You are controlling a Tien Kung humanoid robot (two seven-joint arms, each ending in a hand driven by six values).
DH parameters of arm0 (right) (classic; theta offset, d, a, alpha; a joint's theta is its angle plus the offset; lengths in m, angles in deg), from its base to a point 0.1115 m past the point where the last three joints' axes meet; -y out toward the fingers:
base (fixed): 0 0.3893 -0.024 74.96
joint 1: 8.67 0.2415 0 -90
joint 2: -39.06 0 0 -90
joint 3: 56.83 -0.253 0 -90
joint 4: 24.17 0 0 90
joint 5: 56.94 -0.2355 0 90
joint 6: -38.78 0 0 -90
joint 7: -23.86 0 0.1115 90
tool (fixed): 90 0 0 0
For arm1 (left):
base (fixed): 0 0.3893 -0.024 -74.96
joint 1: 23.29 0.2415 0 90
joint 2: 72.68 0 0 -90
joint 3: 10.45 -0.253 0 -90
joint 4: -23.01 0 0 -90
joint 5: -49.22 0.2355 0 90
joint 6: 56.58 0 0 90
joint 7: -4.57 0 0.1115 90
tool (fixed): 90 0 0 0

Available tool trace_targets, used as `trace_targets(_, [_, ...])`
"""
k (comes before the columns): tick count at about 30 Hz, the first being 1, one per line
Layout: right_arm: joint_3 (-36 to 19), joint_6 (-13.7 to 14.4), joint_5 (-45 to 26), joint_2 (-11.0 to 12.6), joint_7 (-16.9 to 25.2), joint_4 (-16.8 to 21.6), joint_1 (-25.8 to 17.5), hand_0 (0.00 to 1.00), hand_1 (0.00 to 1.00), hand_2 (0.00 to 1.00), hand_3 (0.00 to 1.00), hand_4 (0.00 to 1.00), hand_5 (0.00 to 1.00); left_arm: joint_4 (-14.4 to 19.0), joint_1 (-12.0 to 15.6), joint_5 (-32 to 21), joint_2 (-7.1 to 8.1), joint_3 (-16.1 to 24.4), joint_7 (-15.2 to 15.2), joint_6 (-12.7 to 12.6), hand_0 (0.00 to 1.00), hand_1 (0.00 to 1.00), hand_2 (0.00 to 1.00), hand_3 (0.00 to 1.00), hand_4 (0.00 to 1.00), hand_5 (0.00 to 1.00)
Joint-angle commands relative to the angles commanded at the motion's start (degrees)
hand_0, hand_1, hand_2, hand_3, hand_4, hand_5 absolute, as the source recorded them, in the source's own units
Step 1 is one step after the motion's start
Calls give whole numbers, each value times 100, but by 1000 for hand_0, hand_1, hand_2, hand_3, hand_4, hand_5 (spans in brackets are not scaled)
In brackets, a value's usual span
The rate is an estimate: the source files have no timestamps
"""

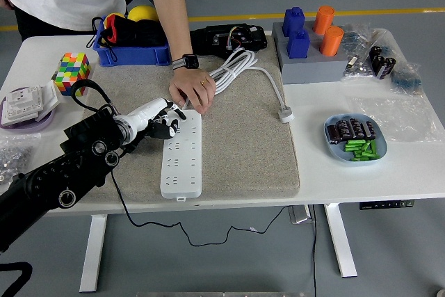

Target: Pull the plug out,throw it away,press the button

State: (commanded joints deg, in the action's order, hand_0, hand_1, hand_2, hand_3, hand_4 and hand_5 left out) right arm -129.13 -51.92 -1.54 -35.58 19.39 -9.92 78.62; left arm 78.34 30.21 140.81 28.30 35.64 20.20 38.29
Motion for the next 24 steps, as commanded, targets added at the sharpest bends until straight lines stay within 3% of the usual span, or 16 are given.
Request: trace_targets(24, [-42,2,18,-35,1,-7,-11,725,678,658,644,743,605,-85,-4,-142,0,-122,-29,18,21,40,127,669,248,2])
